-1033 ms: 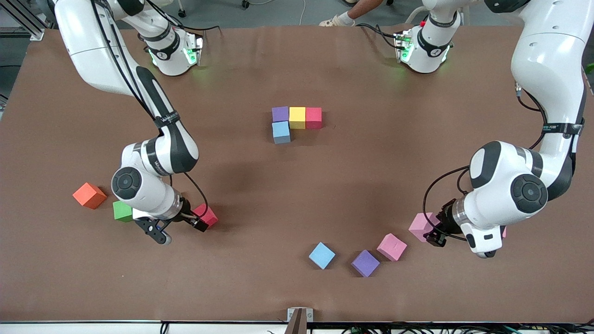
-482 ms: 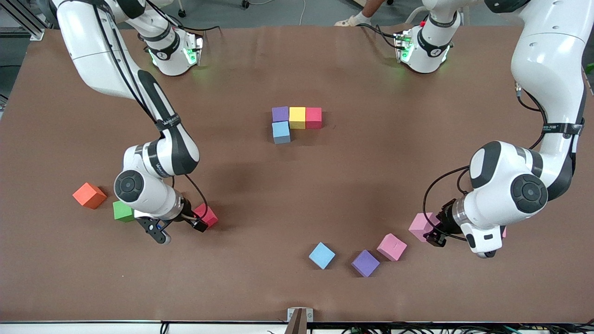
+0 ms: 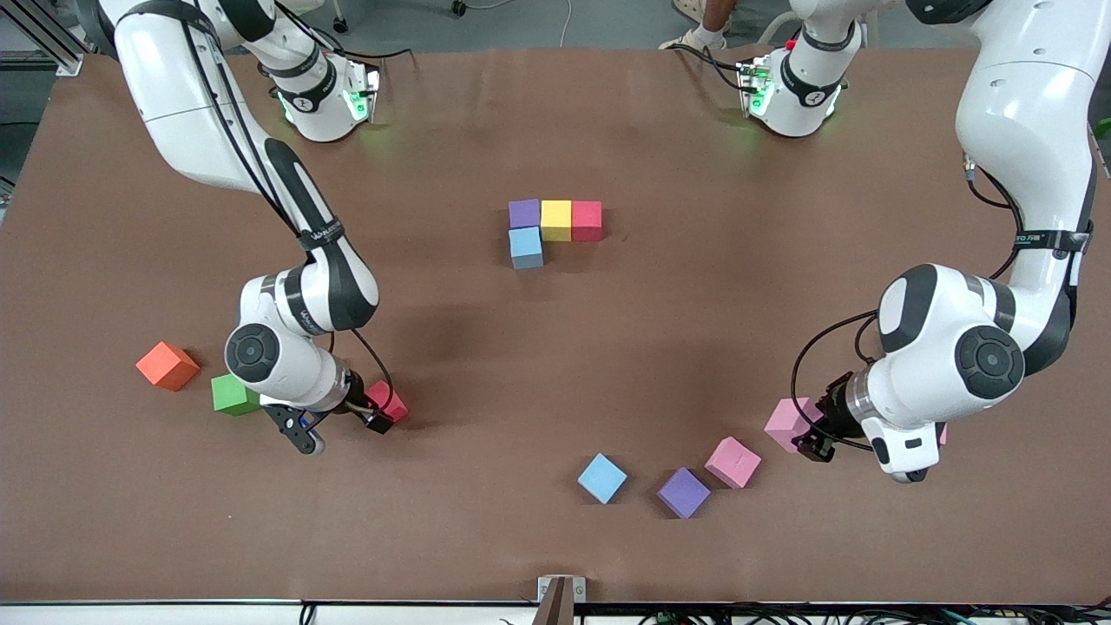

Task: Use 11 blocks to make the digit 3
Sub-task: 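Grasp the red block with the right gripper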

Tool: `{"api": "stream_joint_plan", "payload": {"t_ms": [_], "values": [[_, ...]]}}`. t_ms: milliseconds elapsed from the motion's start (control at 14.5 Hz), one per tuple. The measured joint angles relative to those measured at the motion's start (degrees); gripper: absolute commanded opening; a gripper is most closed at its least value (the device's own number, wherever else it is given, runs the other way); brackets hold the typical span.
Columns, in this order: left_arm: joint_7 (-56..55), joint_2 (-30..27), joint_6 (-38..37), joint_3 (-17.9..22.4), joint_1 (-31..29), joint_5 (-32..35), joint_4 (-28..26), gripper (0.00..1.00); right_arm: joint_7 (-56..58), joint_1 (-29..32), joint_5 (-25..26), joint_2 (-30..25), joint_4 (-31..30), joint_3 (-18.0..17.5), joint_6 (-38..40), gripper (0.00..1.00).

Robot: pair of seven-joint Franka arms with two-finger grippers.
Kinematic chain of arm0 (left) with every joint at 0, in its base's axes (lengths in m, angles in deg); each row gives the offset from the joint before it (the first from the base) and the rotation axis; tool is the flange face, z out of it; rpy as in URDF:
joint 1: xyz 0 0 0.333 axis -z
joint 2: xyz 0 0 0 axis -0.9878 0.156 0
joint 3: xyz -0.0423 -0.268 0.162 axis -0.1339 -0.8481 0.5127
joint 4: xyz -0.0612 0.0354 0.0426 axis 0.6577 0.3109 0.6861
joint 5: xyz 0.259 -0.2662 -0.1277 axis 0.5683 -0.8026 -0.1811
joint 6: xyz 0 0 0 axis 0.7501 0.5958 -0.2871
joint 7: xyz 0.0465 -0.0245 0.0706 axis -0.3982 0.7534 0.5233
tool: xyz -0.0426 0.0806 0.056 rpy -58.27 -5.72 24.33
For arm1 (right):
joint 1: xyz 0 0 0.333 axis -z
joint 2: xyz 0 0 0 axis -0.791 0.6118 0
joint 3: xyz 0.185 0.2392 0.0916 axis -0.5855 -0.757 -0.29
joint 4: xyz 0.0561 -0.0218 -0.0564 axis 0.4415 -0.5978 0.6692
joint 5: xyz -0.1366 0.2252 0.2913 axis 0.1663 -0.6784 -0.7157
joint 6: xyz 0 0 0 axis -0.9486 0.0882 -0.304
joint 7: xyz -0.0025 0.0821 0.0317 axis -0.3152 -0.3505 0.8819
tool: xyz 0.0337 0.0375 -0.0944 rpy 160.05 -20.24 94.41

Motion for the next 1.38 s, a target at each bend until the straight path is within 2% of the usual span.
{"api": "stream_joint_plan", "payload": {"t_ms": [276, 344, 413, 482, 551, 758, 1102, 1378], "values": [[0.00, 0.00, 0.00, 0.00, 0.01, 0.00, -0.01, 0.16, 0.00, -0.02, 0.04, 0.67, 0.00, -0.01, -0.05, 1.00], [0.00, 0.00, 0.00, 0.00, 0.01, 0.00, -0.01, 0.16, 0.01, -0.04, 0.07, 0.76, 0.00, -0.01, -0.05, 0.97], [0.00, 0.00, 0.00, 0.00, 0.01, 0.00, -0.01, 0.16, 0.01, -0.06, 0.07, 0.85, 0.00, -0.01, -0.05, 0.87], [0.00, 0.00, 0.00, 0.00, 0.01, 0.00, -0.01, 0.16, 0.01, -0.07, 0.07, 0.94, 0.00, -0.01, -0.05, 0.70], [0.00, 0.00, 0.00, 0.00, 0.01, 0.00, -0.01, 0.16, 0.02, -0.08, 0.07, 1.01, 0.00, -0.01, -0.05, 0.61], [0.00, 0.00, 0.00, 0.00, 0.01, 0.00, -0.01, 0.16, 0.01, -0.09, 0.02, 1.16, 0.04, -0.02, -0.31, 0.46], [0.00, 0.00, 0.00, 0.00, 0.01, 0.00, -0.02, 0.16, 0.09, -0.74, 0.10, 1.25, 0.27, -0.21, -1.91, 0.45], [0.01, 0.00, 0.00, 0.00, 0.01, 0.00, -0.02, 0.16, 0.78, -5.51, 0.12, 0.42, 1.74, -0.67, -1.97, 0.45]]}}
